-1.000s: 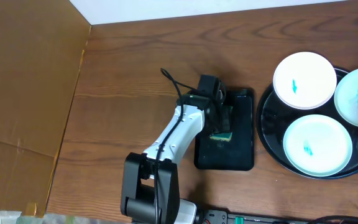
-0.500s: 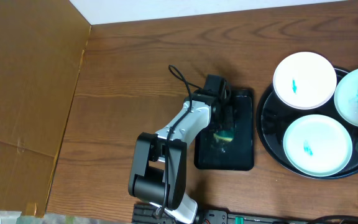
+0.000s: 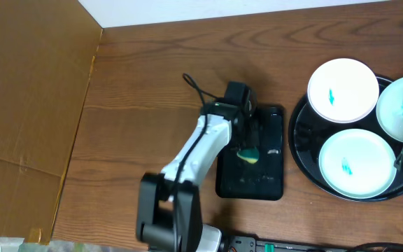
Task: Clean dirty plates on tray and stack at the side
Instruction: 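Lift the sponge with the left gripper toward the green plate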
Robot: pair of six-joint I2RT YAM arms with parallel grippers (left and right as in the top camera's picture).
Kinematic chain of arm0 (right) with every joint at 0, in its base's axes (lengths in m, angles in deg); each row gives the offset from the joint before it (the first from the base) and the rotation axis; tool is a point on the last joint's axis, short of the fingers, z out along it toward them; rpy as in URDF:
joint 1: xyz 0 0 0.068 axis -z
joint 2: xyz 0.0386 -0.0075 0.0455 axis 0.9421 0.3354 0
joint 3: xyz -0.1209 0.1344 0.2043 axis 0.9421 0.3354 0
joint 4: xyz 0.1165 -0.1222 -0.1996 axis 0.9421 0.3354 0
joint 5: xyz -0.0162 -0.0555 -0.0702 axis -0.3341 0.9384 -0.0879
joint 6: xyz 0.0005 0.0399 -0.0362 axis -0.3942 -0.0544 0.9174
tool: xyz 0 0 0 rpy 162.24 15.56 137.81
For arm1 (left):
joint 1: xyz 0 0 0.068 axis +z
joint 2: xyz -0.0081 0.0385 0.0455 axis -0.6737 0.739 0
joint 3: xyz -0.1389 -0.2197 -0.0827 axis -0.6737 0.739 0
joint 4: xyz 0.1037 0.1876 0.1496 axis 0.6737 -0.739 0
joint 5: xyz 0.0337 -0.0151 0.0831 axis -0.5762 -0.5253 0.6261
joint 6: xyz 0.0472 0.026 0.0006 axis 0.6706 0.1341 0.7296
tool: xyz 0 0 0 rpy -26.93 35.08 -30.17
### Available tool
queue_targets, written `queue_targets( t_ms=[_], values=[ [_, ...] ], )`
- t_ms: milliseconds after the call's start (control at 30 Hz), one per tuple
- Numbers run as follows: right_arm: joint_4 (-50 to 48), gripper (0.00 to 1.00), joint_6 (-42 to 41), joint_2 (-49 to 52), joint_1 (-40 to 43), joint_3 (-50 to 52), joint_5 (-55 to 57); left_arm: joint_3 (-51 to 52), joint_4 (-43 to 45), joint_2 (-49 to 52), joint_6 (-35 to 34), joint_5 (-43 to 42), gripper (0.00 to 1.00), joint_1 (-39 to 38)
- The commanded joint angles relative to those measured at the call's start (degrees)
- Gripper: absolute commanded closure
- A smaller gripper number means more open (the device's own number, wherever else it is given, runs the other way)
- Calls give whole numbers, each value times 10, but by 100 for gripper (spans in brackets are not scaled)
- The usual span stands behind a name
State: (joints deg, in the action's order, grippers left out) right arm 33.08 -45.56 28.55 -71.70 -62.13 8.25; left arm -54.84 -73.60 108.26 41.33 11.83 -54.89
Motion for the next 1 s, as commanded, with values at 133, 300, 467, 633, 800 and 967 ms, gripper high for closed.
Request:
queue_targets(
  t_ms=[133,300,467,633,800,967],
  values=[
    [-46,59,16,82,-35,-3,-35,-23,-20,-74,-1,4,93,-2],
    [-95,87,-20,130,-66,-3,34,-21,-36,-76,-1,2,93,-21],
    [-114,93,-28,157,-89,-3,50,-22,-37,-75,-1,2,93,-53],
    [-116,99,-75,163,-100,-3,72,-24,-21,-75,-39,-20,93,-75],
    [-129,99,-76,163,-104,-3,71,-23,53,-73,-97,-103,93,-116],
    [-121,99,-76,163,-116,-2,71,-20,137,-49,-160,-102,93,-198]
  ],
)
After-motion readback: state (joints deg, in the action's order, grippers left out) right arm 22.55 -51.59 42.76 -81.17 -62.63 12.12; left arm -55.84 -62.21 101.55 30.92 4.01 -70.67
